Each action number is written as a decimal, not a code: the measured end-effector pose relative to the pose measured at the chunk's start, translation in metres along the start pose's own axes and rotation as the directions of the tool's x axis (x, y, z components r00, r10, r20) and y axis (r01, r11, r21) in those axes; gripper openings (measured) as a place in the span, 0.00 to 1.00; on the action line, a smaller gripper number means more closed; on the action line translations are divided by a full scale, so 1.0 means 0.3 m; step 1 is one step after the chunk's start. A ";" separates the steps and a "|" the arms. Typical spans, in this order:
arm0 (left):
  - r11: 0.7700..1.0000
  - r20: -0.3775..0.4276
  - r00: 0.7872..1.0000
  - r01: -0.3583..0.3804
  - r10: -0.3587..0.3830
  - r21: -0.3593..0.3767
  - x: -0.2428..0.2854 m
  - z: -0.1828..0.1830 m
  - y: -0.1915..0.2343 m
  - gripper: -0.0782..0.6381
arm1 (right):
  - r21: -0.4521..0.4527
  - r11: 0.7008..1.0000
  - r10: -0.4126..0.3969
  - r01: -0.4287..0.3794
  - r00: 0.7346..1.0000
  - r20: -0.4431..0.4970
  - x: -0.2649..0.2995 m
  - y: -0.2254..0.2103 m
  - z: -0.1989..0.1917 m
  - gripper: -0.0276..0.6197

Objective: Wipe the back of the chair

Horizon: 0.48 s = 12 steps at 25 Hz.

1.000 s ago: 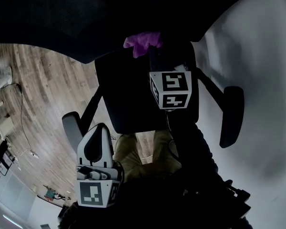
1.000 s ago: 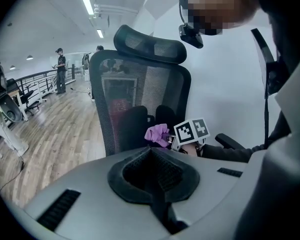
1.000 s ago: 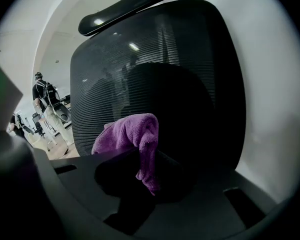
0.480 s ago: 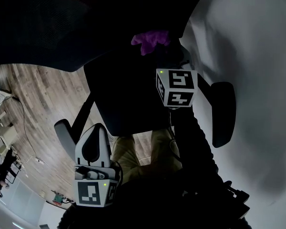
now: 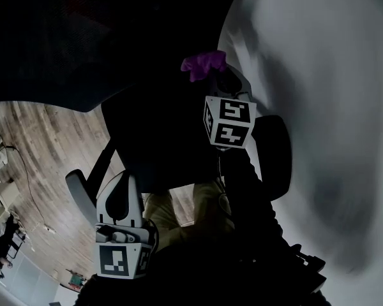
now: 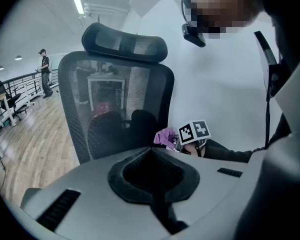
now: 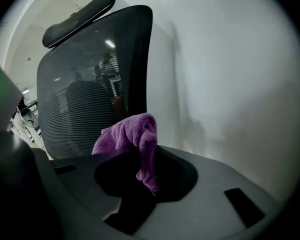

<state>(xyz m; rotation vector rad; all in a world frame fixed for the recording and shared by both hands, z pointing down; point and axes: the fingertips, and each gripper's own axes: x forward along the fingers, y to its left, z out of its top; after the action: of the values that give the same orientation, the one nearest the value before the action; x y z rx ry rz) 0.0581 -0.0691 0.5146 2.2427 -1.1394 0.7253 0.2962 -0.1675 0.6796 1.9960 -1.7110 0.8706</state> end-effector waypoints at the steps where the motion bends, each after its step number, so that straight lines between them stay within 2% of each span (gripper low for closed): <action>1: 1.000 0.008 1.000 0.003 -0.003 0.003 -0.002 0.011 -0.008 0.12 | 0.008 1.000 -0.012 0.012 1.000 0.009 -0.006 -0.010 0.013 0.16; 6: 1.000 0.030 0.999 0.013 -0.013 0.007 -0.022 0.039 -0.037 0.12 | 0.045 0.997 -0.072 0.068 0.992 0.102 -0.055 -0.039 0.096 0.16; 8: 1.000 0.064 0.998 0.015 -0.016 0.010 -0.041 0.087 -0.059 0.12 | 0.056 0.995 -0.091 0.084 0.984 0.153 -0.095 -0.062 0.169 0.16; 10: 0.999 0.142 0.989 0.026 -0.031 0.032 -0.064 0.162 -0.082 0.12 | 0.062 0.994 -0.101 0.090 0.972 0.211 -0.139 -0.079 0.262 0.16; 12: 0.999 0.147 0.989 0.017 -0.023 0.043 -0.098 0.190 -0.086 0.12 | 0.065 0.995 -0.087 0.072 0.957 0.275 -0.182 -0.070 0.367 0.16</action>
<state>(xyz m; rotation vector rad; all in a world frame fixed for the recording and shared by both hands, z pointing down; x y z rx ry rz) 0.0776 -0.0768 0.4488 2.3725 -1.1789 0.5877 0.3360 -0.1928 0.5643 2.2976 -1.7522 0.6392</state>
